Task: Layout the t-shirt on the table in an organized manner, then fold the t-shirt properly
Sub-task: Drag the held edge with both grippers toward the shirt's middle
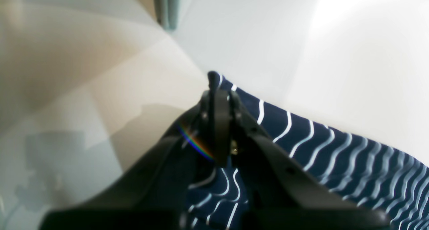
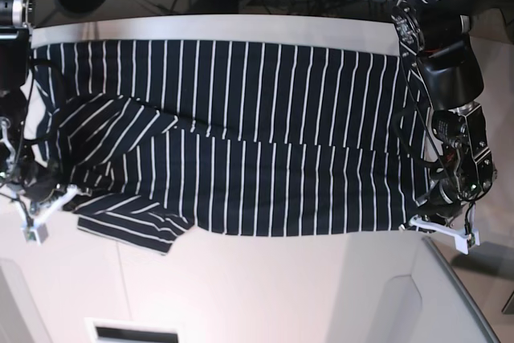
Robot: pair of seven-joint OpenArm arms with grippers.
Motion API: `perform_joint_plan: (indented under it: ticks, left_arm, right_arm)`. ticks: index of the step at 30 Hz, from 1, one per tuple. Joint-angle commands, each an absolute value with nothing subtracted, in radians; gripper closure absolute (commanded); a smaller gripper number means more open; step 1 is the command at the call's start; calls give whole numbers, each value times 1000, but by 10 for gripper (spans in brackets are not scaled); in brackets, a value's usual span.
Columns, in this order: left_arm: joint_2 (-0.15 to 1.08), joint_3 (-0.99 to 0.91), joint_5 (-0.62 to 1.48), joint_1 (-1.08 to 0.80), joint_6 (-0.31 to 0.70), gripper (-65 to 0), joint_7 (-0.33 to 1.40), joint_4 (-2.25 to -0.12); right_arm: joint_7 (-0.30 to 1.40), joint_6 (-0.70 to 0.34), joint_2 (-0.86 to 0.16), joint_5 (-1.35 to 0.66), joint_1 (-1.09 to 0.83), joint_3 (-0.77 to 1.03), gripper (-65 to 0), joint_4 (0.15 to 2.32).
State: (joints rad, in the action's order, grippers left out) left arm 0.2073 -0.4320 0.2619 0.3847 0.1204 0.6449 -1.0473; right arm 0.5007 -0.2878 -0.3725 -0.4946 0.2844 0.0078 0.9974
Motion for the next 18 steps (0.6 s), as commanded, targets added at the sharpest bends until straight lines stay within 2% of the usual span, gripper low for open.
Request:
perform_joint_plan:
  ticks: [1,5,13,18]
  left_arm:
    - [223,-433,265,412,124,0,624,-1069]
    - [229,-433,265,404,124,0,624,-1067]
    - [225,-433,265,367,124,0,622,-1078]
    - [225,-433,265,351,124,0,624,-1106]
  right_arm:
    - [443,-291,-400,-504,325,-10,0,977]
    - [289,-291,-418,-504,380,-93,0,806]
    - [-133,-291,-447,-504,478,-315,0,568]
    - [-249,-291,-444,-504,544,-470,0,421]
